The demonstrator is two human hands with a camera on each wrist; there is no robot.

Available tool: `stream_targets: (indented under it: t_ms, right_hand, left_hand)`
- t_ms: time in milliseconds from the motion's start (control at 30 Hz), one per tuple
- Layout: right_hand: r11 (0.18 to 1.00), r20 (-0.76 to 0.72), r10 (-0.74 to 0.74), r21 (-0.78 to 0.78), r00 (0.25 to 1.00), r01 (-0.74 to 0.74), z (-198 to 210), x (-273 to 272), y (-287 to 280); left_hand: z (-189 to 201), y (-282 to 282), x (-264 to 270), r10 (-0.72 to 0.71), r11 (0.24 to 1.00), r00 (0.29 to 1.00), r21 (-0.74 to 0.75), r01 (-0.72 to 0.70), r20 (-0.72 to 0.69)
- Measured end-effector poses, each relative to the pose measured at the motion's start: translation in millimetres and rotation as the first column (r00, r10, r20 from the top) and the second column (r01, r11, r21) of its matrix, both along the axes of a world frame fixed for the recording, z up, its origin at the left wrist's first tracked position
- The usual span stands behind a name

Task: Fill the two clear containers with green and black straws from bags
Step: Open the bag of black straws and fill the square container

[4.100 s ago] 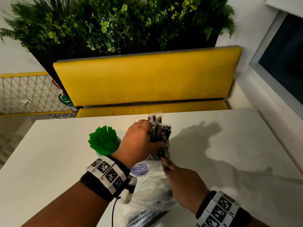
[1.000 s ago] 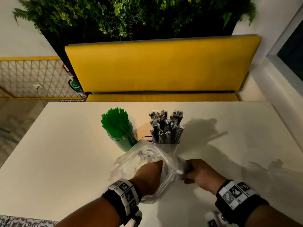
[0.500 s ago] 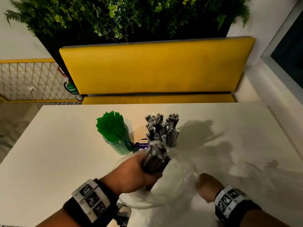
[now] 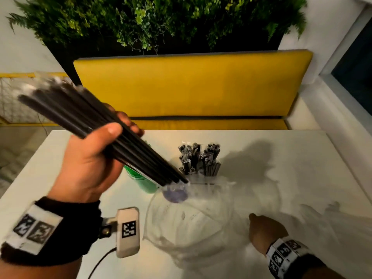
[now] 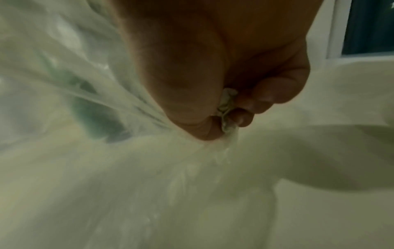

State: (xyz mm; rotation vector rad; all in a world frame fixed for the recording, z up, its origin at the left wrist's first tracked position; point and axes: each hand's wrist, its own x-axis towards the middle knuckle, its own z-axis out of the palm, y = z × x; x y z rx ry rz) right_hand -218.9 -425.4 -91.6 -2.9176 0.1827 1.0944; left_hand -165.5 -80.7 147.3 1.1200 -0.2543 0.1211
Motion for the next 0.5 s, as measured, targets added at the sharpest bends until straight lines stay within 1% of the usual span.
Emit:
stream_targets:
  t_ms: [67, 133, 167, 200, 233, 267, 300, 333, 400, 433, 500]
  right_hand:
    - [1.0, 0.035, 0.01, -0.017, 0.999, -0.01, 14.8, 2.8, -3.2]
    - [1.0, 0.002, -0.02, -0.023, 1.0, 0.02, 36.1, 9.8, -4.7]
    - [1.0, 0.023, -0.026, -0.013, 0.999, 0.026, 48.2, 14.3, -4.8]
    - [0.999, 0.111, -0.015, 0.031, 0.994, 0.012, 61.2, 16.5, -2.3]
    - [0.992, 0.262, 0.011, 0.116, 0.965, -0.043, 72.9, 15.7, 3.7]
    - [0.959, 0.42, 0.036, 0.24, 0.907, -0.149, 84.9, 11.9, 13.1]
    - [0.899, 0.518, 0.071, 0.337, 0.853, -0.279, 93.9, 5.2, 24.2]
    - [0.836, 0.57, 0.126, 0.38, 0.812, -0.397, 99.4, -3.1, 36.5]
    - [0.748, 0.624, 0.254, 0.357, 0.739, -0.559, 94.8, -18.3, 58.7]
    - [0.729, 0.654, 0.277, 0.334, 0.704, -0.597, 89.5, -22.0, 65.3]
    - [0.717, 0.726, 0.249, 0.307, 0.641, -0.626, 80.5, -17.3, 79.7]
  left_hand:
    - [9.6, 9.0, 2.2, 0.075, 0.995, 0.996, 0.061, -0.077, 0.037]
    - [12.6, 12.4, 3.7, 0.117, 0.984, 0.992, 0.131, -0.122, 0.047]
    - [11.9, 12.3, 3.8, 0.128, 0.979, 0.991, 0.155, -0.134, 0.046]
    - [10.7, 11.0, 3.4, 0.138, 0.974, 0.989, 0.175, -0.144, 0.047]
    - [9.4, 9.7, 2.7, 0.145, 0.97, 0.988, 0.189, -0.152, 0.052]
    - [8.2, 8.0, 1.7, 0.149, 0.967, 0.987, 0.2, -0.157, 0.055]
    - [6.6, 5.8, 0.9, 0.152, 0.965, 0.987, 0.207, -0.16, 0.054]
    - [5.4, 2.4, 0.1, 0.153, 0.965, 0.987, 0.209, -0.161, 0.054]
    - [2.9, -6.2, -3.0, 0.153, 0.962, 0.986, 0.22, -0.162, 0.059]
    - [1.1, -13.5, -4.8, 0.141, 0.959, 0.988, 0.239, -0.152, 0.061]
    - [-1.7, -27.6, -7.9, 0.104, 0.941, 0.992, 0.315, -0.122, 0.073]
